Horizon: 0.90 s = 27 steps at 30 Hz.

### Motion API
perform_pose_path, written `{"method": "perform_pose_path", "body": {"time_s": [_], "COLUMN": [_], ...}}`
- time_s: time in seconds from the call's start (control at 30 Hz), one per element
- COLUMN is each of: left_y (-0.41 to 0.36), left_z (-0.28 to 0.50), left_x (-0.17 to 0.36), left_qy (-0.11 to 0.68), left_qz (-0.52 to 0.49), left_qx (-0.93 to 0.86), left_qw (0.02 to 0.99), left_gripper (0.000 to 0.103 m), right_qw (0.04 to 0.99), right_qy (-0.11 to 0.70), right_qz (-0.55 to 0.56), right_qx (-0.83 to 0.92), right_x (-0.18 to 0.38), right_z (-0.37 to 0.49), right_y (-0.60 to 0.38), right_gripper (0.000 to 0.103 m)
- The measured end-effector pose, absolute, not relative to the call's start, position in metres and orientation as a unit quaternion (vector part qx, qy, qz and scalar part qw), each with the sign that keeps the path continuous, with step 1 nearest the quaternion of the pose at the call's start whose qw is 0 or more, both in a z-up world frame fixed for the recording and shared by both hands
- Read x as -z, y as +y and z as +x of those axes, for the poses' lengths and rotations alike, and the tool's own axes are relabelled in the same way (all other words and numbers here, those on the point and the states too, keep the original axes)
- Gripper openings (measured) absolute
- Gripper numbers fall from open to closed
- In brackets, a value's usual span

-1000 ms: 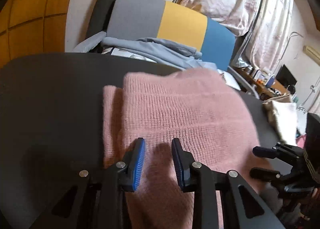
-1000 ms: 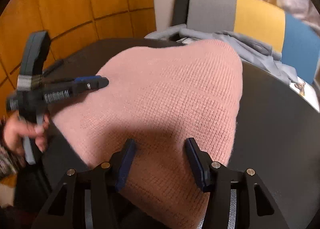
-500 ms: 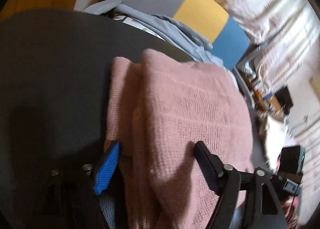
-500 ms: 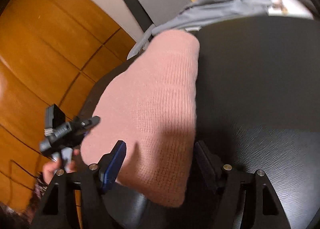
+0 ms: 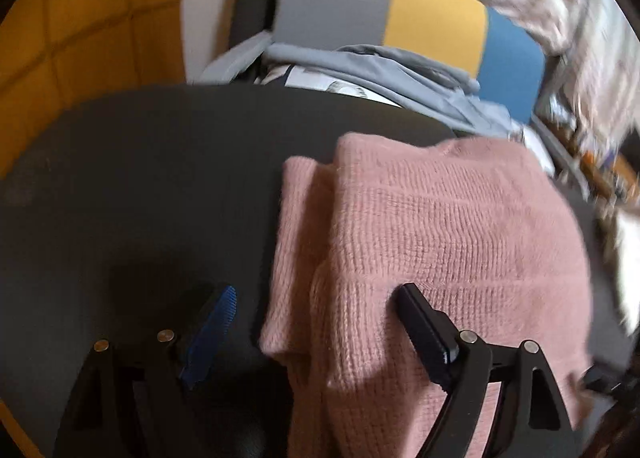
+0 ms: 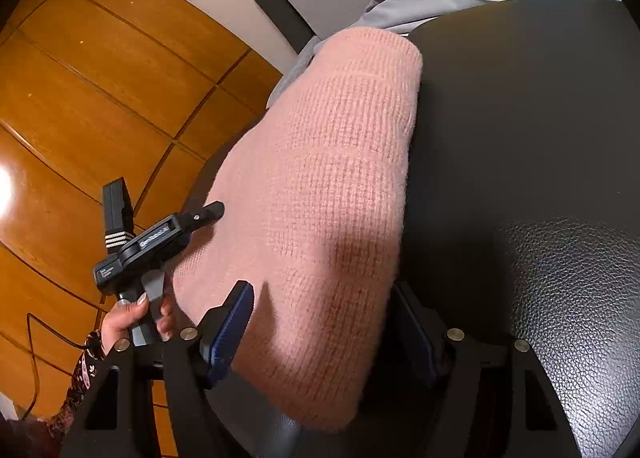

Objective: Fold clothes

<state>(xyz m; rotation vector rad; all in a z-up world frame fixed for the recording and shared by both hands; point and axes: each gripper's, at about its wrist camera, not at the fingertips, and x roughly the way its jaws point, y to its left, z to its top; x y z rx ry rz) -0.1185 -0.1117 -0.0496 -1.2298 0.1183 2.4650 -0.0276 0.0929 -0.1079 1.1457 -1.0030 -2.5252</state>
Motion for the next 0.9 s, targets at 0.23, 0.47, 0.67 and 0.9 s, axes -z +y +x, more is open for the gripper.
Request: {"method": "perform_pose_path", "body": {"time_s": [0.23, 0.47, 0.67, 0.9], "left_y": [-0.12, -0.127, -0.125, -0.14], "left_z": [-0.14, -0.14, -0.137, -0.124], "left_x": [0.061, 0.075, 0.077, 0.072], "left_qy": [0.02, -0.009, -0.014, -0.01], "left_qz": [-0.462, -0.462, -0.45, -0.436], "left_qx": [-0.861, -0.854, -0.865, -0.877], "left_qw": [0.213, 0.239, 0.222, 0.203], "left_gripper": [0.103, 0.103, 0.101, 0.093], "right_qw": [0.095, 0.088, 0.054, 0.053], "right_qy": [-0.329, -0.315, -0.232, -0.217], "right_qz": [0.383, 0.395, 0.428, 0.43], "right_qx": [0.858, 0.858, 0.872, 0.875], "right_x": [0.106, 0.103, 0.097, 0.095], "right_z": [-0.019, -0.038, -0.058, -0.063], "right_y": [0.082, 0.076, 0.059, 0.056], "right_gripper": [0.072, 0.067, 0.054, 0.053]}}
